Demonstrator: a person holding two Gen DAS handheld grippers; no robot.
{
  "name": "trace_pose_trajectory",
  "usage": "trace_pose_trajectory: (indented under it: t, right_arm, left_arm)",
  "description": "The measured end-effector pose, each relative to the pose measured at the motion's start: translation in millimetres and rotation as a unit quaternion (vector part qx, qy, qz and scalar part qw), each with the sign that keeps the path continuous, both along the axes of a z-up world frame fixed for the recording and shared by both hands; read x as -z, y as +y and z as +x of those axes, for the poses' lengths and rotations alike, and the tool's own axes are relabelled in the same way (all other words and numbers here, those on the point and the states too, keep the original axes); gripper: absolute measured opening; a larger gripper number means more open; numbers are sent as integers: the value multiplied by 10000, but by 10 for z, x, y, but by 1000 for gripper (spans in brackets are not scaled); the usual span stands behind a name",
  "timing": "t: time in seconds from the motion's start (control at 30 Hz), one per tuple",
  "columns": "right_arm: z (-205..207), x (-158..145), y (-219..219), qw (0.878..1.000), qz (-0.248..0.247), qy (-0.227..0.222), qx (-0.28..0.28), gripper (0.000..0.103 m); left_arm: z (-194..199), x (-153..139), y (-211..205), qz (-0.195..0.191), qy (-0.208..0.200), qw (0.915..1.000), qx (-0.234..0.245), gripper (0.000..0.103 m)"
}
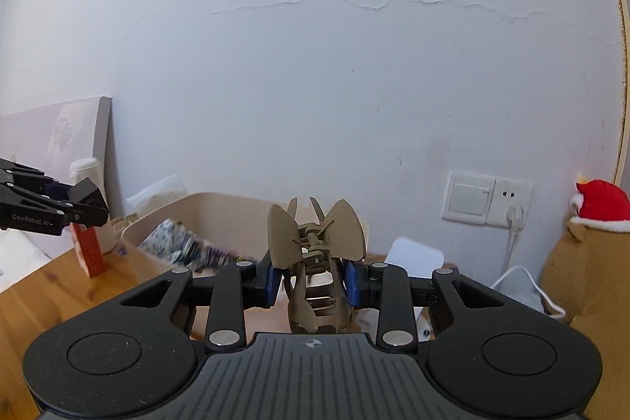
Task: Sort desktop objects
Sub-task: 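Carry the black box and tan ornament into the beige bin and open both tools, then withdraw both tools from the bin toward the table items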
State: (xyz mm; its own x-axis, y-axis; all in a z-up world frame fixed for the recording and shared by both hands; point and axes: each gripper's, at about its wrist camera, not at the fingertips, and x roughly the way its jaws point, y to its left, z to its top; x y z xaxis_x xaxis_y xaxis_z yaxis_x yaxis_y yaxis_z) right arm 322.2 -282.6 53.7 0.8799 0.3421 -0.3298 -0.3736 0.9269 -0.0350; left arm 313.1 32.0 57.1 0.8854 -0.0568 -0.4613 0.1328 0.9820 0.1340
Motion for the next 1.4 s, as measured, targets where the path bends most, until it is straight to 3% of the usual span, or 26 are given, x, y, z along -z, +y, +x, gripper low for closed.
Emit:
trace_pose_trajectory:
  t: [0.3, 0.53, 0.7, 0.8, 0.83, 0.87, 0.9, 0.97, 1.0, 1.07, 1.13, 1.2, 1.4]
  right_arm:
    - [464, 14, 326, 9999, 41, 130, 33, 31]
    - [851, 137, 567, 9993, 115, 343, -69, 31]
    - [1068, 296, 751, 9976, -70, 676, -126, 31]
    - [1122, 406, 848, 9961, -249, 833, -160, 31]
    - [1128, 437, 871, 9957, -299, 861, -167, 33]
    - [1128, 464, 891, 9954, -354, 874, -167, 42]
    - [1126, 488, 914, 9948, -424, 911, -182, 42]
    - [1106, 519, 945, 9940, -509, 945, -203, 49]
    - [1107, 522, 950, 9941, -552, 921, -180, 53]
    - [1037, 503, 950, 9953, -575, 774, -132, 76]
    - [951, 457, 949, 9962, -559, 660, -142, 86]
    - [903, 397, 935, 9969, -563, 532, -109, 102]
    - [633, 262, 829, 9985, -435, 326, -67, 103]
  left_arm:
    - [579, 5, -165, -133, 86, 9999, -67, 45]
    - [962, 210, -312, -170, 86, 9989, -425, 45]
    - [1146, 387, -330, -316, 406, 9975, -491, 45]
    - [1191, 504, -342, -192, 507, 9973, -503, 45]
    - [1195, 529, -339, -178, 515, 9972, -503, 45]
    - [1193, 546, -326, -191, 514, 9972, -513, 47]
    - [1189, 557, -313, -196, 515, 9972, -506, 50]
    - [1174, 585, -318, -145, 506, 9973, -511, 72]
    - [1170, 574, -312, -112, 465, 9975, -522, 76]
    - [1112, 563, -281, -60, 324, 9978, -568, 83]
    - [1066, 538, -248, -36, 274, 9978, -610, 84]
    - [1003, 516, -210, -68, 263, 9977, -624, 85]
    - [732, 465, -53, -241, 146, 9971, -707, 86]
